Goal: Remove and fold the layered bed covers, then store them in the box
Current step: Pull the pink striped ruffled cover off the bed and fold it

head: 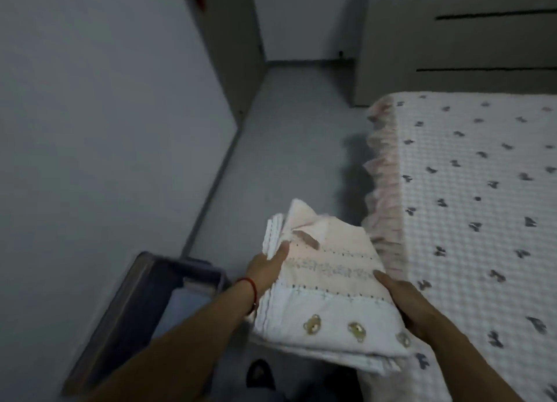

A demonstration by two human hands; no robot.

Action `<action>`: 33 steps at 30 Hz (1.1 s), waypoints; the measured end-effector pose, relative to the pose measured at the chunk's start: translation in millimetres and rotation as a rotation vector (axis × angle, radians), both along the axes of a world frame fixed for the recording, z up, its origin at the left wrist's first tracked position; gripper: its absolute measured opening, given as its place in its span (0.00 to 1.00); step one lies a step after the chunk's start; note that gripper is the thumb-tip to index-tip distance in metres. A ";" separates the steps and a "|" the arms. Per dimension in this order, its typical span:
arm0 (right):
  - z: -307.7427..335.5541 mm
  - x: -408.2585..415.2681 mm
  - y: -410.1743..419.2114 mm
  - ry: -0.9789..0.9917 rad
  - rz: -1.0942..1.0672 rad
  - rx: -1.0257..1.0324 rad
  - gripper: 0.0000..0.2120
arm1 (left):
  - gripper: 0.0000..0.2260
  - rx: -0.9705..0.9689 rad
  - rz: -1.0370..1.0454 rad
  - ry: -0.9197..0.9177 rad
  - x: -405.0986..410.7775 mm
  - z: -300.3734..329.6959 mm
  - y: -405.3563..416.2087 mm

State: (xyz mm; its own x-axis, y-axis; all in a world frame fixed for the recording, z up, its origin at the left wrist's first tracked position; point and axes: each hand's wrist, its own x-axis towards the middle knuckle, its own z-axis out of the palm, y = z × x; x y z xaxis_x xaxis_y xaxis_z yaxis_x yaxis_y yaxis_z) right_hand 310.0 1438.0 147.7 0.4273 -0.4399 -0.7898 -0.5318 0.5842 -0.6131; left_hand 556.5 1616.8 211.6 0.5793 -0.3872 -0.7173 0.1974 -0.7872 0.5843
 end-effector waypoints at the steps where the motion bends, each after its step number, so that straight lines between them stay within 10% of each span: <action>1: 2.5 33.1 6.6 0.038 0.149 -0.061 0.23 | 0.48 0.048 0.125 0.038 13.1 -7.1 39.9; 6: 9.5 188.2 107.7 0.146 0.828 -0.224 0.23 | 0.34 -0.059 0.700 0.250 19.6 -38.6 237.7; 15: 7.9 296.5 331.0 0.100 1.278 -0.492 0.18 | 0.32 -0.300 1.255 0.368 -9.4 -95.2 465.4; 27: -60.9 404.5 406.2 0.060 1.522 -0.482 0.13 | 0.23 -0.433 1.494 0.343 7.3 -113.1 496.5; 33: -158.5 479.0 390.0 0.120 1.524 -0.311 0.15 | 0.35 -0.224 1.640 0.308 75.7 -195.8 472.4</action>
